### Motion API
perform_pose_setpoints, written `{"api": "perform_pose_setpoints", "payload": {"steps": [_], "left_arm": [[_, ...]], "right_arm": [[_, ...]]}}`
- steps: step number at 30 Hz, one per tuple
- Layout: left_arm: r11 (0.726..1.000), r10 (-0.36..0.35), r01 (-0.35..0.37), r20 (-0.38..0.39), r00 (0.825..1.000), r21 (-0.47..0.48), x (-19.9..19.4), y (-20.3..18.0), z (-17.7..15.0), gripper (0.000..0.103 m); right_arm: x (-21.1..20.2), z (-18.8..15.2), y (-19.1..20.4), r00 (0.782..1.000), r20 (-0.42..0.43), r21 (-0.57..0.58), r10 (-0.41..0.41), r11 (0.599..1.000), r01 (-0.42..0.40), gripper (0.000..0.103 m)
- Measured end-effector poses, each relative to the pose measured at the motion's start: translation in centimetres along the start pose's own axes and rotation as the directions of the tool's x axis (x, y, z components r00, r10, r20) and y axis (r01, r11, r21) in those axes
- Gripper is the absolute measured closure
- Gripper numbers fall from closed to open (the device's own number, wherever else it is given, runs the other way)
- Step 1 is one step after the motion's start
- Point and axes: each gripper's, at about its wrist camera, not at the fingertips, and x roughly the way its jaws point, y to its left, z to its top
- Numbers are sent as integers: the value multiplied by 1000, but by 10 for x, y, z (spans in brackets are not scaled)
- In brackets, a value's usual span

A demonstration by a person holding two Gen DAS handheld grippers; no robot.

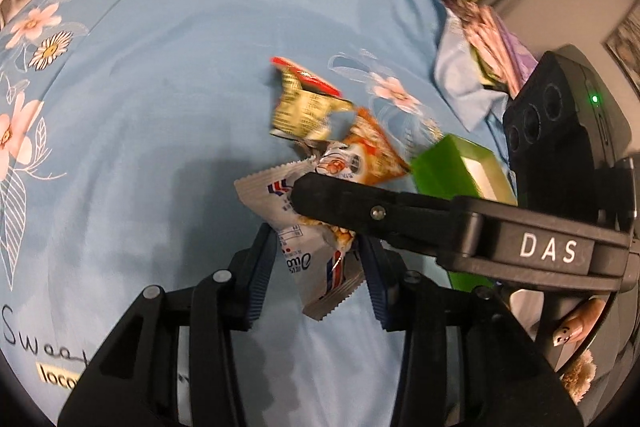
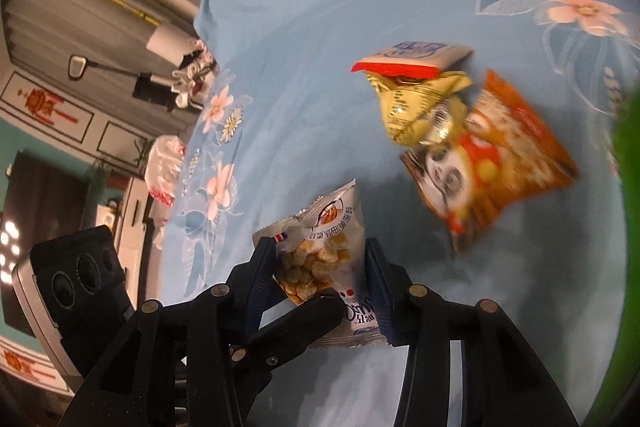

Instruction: Organize snacks

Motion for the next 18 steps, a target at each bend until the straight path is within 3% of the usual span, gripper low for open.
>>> {"api": "perform_pose_setpoints", "payload": {"steps": [11,18], "left_arm": [[994,-63,59,36,997,96,-17,-46,-18,61],[987,-71,58,85,994,149,-30,-77,-20,61]], "right_arm": [[-52,-36,11,990,136,5,-29,1000,29,56],[-83,-44,17,979,202,-28,-26,999,32,56]]}}
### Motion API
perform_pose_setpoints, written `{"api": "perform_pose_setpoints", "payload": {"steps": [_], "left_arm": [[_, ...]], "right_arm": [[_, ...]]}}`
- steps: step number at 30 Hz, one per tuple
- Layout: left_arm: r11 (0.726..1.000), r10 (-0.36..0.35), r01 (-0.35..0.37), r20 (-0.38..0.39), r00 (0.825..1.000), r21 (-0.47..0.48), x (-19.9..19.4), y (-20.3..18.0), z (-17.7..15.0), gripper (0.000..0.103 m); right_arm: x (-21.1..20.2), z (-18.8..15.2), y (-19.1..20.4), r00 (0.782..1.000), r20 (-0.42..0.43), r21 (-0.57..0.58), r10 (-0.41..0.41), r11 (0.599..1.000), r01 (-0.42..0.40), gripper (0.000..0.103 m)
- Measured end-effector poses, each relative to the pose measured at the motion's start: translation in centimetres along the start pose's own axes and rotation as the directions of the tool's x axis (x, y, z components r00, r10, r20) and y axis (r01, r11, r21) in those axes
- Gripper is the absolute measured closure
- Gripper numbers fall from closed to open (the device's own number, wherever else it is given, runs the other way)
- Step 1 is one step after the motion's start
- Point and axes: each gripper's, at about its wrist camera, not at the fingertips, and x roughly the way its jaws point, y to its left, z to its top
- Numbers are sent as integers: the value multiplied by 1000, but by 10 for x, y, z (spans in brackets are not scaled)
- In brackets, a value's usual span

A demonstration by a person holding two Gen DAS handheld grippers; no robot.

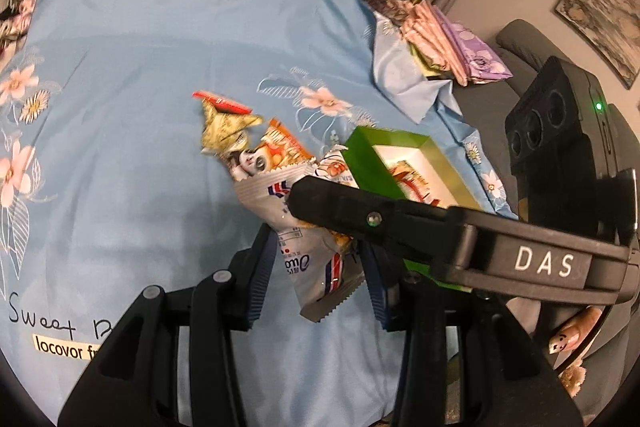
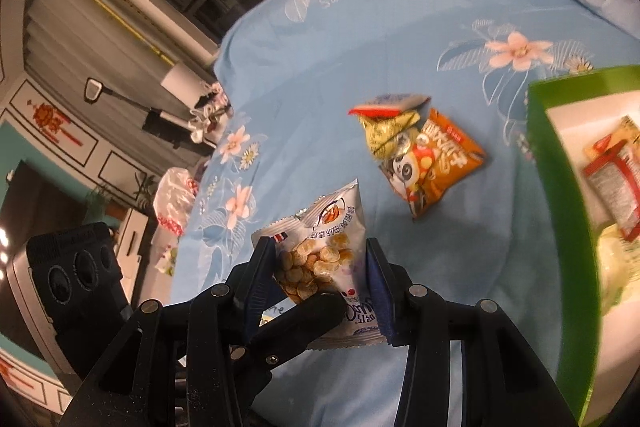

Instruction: Organize snacks

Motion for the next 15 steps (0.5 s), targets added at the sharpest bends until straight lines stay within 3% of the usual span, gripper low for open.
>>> {"api": "perform_pose_setpoints", "payload": {"steps": [15], "left_arm": [[993,-24,18,53,998,113,12,-61,18,61]], "right_arm": [[-67,8,-28,991,135,12,13,1000,-15,56]]}}
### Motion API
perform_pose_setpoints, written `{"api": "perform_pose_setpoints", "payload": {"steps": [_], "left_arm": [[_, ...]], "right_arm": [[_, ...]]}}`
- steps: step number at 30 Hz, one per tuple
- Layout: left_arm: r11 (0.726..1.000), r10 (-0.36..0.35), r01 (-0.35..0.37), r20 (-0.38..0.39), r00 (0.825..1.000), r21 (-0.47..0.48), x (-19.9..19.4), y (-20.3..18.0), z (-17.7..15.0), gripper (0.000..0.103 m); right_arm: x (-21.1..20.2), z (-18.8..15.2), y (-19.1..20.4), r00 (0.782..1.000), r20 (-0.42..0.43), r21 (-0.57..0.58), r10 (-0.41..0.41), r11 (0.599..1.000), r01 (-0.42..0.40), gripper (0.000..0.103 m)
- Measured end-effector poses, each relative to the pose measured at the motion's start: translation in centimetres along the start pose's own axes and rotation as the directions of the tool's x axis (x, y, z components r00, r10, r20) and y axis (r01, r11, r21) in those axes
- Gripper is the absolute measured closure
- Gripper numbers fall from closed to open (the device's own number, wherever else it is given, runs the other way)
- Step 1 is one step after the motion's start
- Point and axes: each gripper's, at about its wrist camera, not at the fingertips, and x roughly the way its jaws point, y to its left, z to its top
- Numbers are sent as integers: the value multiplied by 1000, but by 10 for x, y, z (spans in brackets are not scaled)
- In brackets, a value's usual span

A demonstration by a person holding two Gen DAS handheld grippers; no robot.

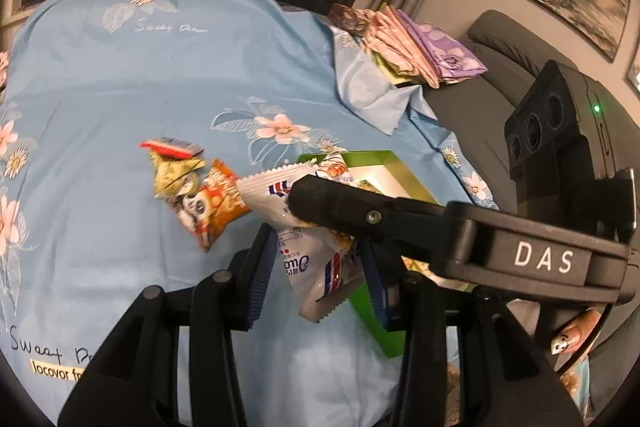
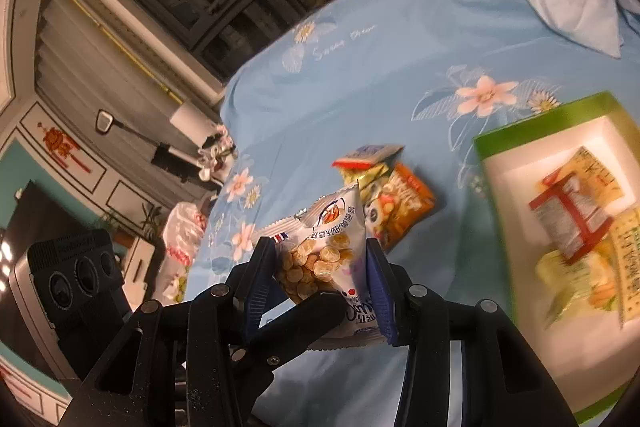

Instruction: Organize snacks

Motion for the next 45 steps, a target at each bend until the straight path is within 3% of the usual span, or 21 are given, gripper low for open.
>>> {"api": "perform_pose_setpoints", "payload": {"steps": [20,32,45], "left_arm": [[989,-98,103,-51,994,104,56,-70,17,61],[988,-121,133,-148,982,79,104,-76,15,61],[989,-131,143,-222,966,40,136,-75,12,61]], "right_arm": [[-62,15,-65,987,140,79,-84,994,74,55],[-58,18,-116,989,92,211,-115,973,94,55],[-48,17,-145,988,39,288,-147,949,129,55]]}}
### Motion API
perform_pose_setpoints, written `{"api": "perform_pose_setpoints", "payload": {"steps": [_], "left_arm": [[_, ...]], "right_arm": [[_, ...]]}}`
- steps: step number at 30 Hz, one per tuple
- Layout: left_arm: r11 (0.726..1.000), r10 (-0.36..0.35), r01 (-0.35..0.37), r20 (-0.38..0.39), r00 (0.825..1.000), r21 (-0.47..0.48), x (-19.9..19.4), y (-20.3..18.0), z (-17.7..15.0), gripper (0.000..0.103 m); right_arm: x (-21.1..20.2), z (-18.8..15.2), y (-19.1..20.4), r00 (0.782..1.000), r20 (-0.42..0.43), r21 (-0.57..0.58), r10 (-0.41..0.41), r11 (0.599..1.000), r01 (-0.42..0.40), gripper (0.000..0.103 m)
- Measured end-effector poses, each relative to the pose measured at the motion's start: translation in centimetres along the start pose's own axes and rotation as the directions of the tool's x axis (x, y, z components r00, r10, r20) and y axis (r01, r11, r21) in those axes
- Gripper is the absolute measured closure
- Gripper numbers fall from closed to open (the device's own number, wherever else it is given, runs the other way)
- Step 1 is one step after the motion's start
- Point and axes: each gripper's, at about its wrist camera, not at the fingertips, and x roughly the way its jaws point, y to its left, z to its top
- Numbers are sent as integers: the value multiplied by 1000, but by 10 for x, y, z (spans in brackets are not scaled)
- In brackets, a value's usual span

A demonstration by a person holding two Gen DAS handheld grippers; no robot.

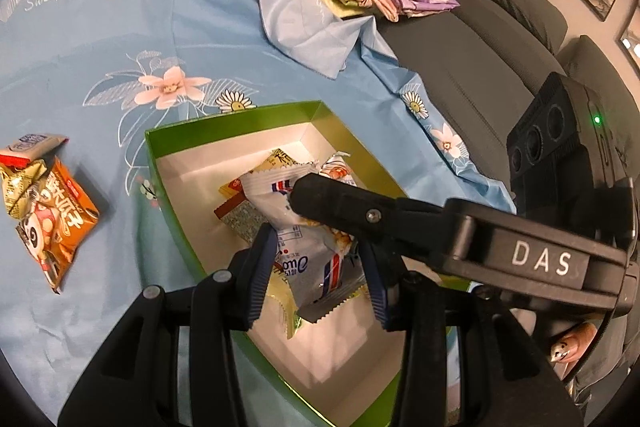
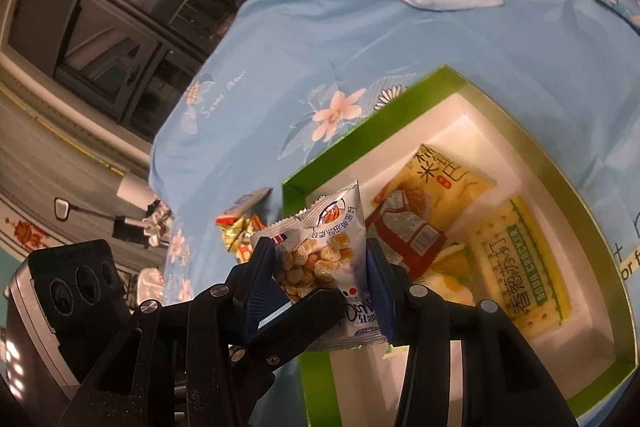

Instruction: Organize snacks

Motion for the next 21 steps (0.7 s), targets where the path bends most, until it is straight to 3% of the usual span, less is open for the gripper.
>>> {"api": "perform_pose_setpoints", "payload": {"steps": [21], "left_arm": [[999,6,-9,-73,997,-39,25,7,1,60]], "right_arm": [[15,5,-20,998,-50,73,-38,996,42,55]]}}
